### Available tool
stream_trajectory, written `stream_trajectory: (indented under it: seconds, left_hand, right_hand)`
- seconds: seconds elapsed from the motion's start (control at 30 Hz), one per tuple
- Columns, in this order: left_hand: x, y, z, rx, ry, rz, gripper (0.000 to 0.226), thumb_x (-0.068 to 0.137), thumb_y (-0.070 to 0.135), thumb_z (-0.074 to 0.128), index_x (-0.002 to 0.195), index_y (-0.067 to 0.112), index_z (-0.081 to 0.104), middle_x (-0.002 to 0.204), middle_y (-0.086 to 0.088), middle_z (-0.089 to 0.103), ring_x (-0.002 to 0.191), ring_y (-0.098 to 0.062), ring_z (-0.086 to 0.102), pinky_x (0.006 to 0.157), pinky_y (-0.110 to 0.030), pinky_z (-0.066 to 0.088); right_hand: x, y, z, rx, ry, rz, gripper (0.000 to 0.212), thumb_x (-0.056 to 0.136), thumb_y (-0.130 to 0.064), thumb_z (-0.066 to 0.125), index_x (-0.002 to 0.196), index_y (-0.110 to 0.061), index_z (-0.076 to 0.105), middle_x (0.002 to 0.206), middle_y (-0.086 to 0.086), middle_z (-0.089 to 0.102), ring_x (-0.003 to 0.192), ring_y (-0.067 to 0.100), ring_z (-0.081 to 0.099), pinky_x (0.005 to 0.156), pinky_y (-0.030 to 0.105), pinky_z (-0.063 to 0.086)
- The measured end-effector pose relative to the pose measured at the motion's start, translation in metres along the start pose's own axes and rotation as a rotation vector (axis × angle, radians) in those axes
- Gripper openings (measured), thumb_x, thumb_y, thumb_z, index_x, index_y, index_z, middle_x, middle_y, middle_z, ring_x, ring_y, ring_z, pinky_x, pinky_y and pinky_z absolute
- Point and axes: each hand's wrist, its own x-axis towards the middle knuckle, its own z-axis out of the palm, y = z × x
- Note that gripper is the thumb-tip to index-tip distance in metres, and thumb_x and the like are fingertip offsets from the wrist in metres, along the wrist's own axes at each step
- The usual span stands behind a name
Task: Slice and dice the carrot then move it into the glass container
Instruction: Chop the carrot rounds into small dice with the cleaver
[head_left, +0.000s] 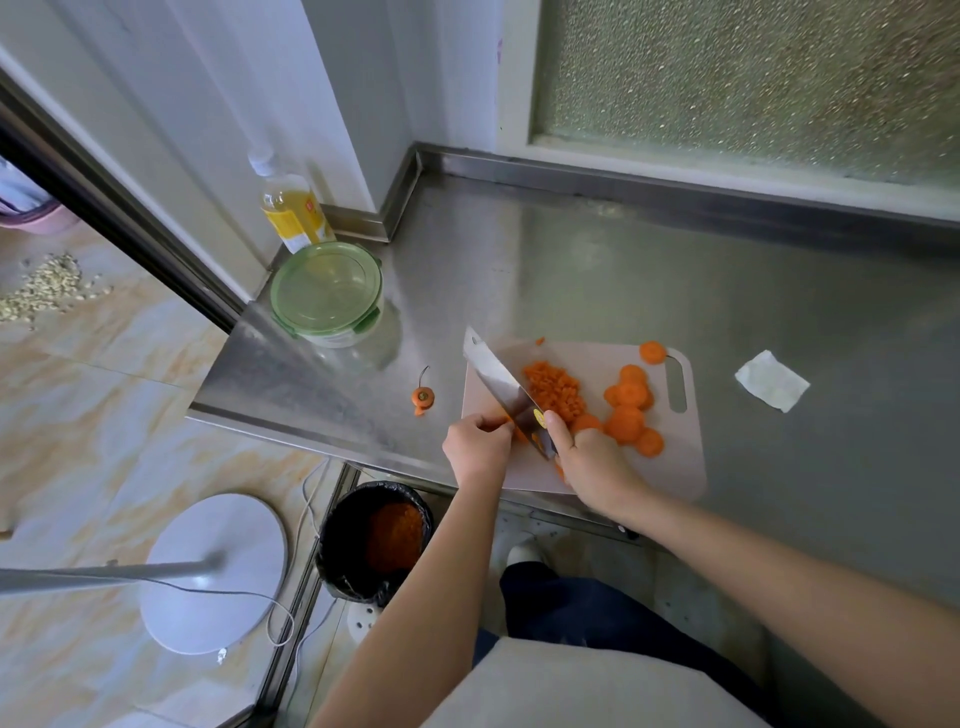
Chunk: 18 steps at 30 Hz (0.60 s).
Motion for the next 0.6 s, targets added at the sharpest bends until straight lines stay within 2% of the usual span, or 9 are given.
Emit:
stream_trajectory:
  seconds: [0.13, 0.27, 0.4, 0.5, 0.6]
  left_hand:
    - [0.0, 0.001, 0.0, 0.001, 0.001, -0.009, 0.013, 0.082, 0.017, 0.067, 0.092, 0.012, 0.072, 0.094, -0.002, 0.069, 0.081, -0.012, 0.053, 0.07, -0.019, 0.039]
    - [0.001, 0.001, 0.001, -0.006, 0.001, -0.012, 0.013, 0.082, 0.017, 0.067, 0.093, 0.012, 0.073, 0.09, 0.0, 0.067, 0.081, -0.012, 0.053, 0.069, -0.019, 0.039]
    - [0.002, 0.001, 0.001, 0.0, -0.004, -0.006, 0.012, 0.083, 0.017, 0.066, 0.092, 0.012, 0.073, 0.083, 0.003, 0.062, 0.08, -0.012, 0.053, 0.069, -0.019, 0.04]
    - [0.002, 0.001, 0.001, -0.006, -0.011, -0.015, 0.011, 0.083, 0.016, 0.066, 0.09, 0.011, 0.072, 0.084, 0.001, 0.063, 0.08, -0.013, 0.054, 0.065, -0.018, 0.04]
    - [0.004, 0.002, 0.0, 0.005, -0.023, -0.021, 0.01, 0.082, 0.015, 0.065, 0.086, 0.01, 0.072, 0.08, 0.0, 0.062, 0.077, -0.014, 0.054, 0.058, -0.015, 0.039]
  right_hand:
    - [0.0, -0.001, 0.004, -0.037, 0.006, -0.007, 0.065, 0.1, -0.05, 0.024, 0.057, -0.008, 0.049, 0.073, 0.016, 0.06, 0.086, 0.034, 0.061, 0.064, 0.025, 0.032]
    - [-0.003, -0.003, 0.003, -0.101, 0.017, -0.031, 0.066, 0.1, -0.049, 0.023, 0.067, -0.002, 0.057, 0.082, 0.021, 0.066, 0.086, 0.033, 0.061, 0.065, 0.026, 0.034]
    - [-0.009, -0.003, 0.006, -0.207, 0.048, -0.07, 0.066, 0.101, -0.047, 0.024, 0.051, -0.009, 0.043, 0.067, 0.015, 0.061, 0.071, 0.029, 0.059, 0.061, 0.026, 0.035]
    - [-0.008, -0.002, 0.008, -0.227, 0.015, -0.084, 0.064, 0.101, -0.046, 0.023, 0.049, -0.012, 0.04, 0.056, 0.007, 0.053, 0.062, 0.023, 0.053, 0.058, 0.027, 0.037]
    - [-0.007, -0.003, 0.007, -0.259, -0.015, -0.101, 0.063, 0.101, -0.045, 0.022, 0.05, -0.013, 0.04, 0.049, 0.0, 0.043, 0.055, 0.02, 0.05, 0.05, 0.023, 0.033]
